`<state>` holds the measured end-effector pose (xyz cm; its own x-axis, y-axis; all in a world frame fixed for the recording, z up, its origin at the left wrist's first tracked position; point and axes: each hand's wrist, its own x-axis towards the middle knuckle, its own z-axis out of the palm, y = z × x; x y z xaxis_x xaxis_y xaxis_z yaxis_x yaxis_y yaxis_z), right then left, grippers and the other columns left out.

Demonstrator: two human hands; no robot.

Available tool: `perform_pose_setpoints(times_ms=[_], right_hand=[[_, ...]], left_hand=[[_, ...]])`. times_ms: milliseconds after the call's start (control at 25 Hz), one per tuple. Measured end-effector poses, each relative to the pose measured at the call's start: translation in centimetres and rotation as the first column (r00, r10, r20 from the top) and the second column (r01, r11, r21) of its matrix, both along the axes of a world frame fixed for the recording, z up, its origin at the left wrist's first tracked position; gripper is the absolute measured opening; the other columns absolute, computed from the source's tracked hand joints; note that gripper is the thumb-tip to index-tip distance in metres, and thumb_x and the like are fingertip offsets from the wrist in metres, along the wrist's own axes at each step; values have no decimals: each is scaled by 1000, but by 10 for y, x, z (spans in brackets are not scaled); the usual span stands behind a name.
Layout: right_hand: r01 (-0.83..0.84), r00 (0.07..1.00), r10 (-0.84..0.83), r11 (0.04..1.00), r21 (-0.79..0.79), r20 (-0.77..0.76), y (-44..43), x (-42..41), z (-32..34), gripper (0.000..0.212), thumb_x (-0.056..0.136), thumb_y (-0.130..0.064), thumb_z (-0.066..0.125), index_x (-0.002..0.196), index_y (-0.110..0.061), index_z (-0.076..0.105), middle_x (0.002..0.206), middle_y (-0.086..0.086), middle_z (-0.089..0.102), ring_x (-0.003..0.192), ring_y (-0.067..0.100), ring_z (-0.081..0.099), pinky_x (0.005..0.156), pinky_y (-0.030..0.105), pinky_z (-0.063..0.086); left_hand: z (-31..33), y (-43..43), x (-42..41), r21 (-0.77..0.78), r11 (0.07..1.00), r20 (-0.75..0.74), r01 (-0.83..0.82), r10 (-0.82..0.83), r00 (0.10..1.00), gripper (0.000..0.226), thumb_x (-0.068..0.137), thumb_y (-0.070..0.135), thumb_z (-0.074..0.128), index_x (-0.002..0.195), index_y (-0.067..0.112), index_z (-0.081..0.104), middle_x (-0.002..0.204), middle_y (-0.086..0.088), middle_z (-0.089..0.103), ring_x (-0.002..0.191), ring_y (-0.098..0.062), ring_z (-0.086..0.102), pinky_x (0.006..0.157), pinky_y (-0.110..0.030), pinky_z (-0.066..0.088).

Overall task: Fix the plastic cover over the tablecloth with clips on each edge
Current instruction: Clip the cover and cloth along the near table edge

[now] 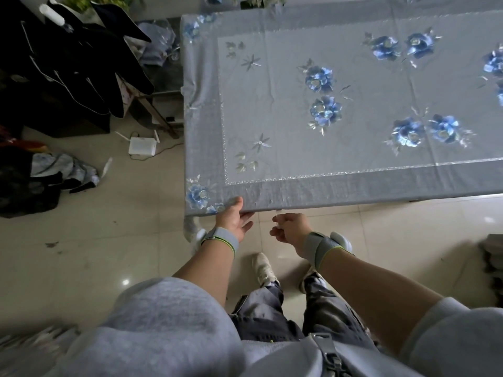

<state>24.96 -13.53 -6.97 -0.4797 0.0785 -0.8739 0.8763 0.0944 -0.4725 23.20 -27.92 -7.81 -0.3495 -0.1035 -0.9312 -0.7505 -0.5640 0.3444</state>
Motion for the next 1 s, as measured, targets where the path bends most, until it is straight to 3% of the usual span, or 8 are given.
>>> perform_pose_setpoints(times_ms=[120,240,440,640,720,840,1000], right_hand=[[45,999,-45,999,-27,-2,-2,2,6,29,96,3,39,77,-8,58,68,11,55,59,20,59,54,25,48],[64,998,-64,998,-27,7,-4,-2,11,28,95,3,39,79,-8,59,67,10,54,58,19,59,50,24,47],[80,996,-80,997,-7,47,-7,-9,19,23,97,-2,40,84,-7,58,68,11,55,55,17,59,40,18,48],[63,993,-61,998,-14,98,-11,-27,31,24,99,1,37,84,-2,56,59,14,60,44,14,58,38,18,50],[51,991,-49,999,-15,122,-11,-29,35,26,100,3,32,86,-1,54,57,15,58,41,15,57,37,18,48],[49,992,-51,999,16,115,-7,-27,36,30,99,3,30,81,-1,54,64,14,52,53,19,54,36,18,47],[51,998,-52,998,34,37,-8,-22,31,25,97,0,41,77,0,57,63,13,56,53,21,61,48,24,53]], left_hand=[[-1,0,0,0,1000,1,7,-7,1000,26,98,28,53,121,18,48,135,-12,58,111,-27,61,90,-40,39],[-3,-1,-1,-9,1000,10,9,-9,1000,23,97,29,54,117,19,49,134,-12,59,103,-23,61,86,-39,39],[-7,-1,-1,-15,1000,18,14,-14,1000,27,96,31,55,119,18,50,130,-9,62,103,-22,63,89,-38,40],[-13,-2,-1,-7,1000,-5,9,-9,1000,46,97,31,55,138,13,44,132,-9,61,115,-25,62,94,-42,39],[-13,-1,0,-14,1000,3,8,-8,1000,45,96,31,55,137,14,45,125,-7,64,105,-23,65,93,-42,39],[-14,1,0,-39,999,13,7,-7,1000,41,95,31,57,132,15,49,106,-3,65,86,-18,66,89,-38,40],[-18,-2,0,-42,999,13,-7,8,1000,43,94,31,59,133,14,49,110,-5,65,82,-17,67,86,-38,40]])
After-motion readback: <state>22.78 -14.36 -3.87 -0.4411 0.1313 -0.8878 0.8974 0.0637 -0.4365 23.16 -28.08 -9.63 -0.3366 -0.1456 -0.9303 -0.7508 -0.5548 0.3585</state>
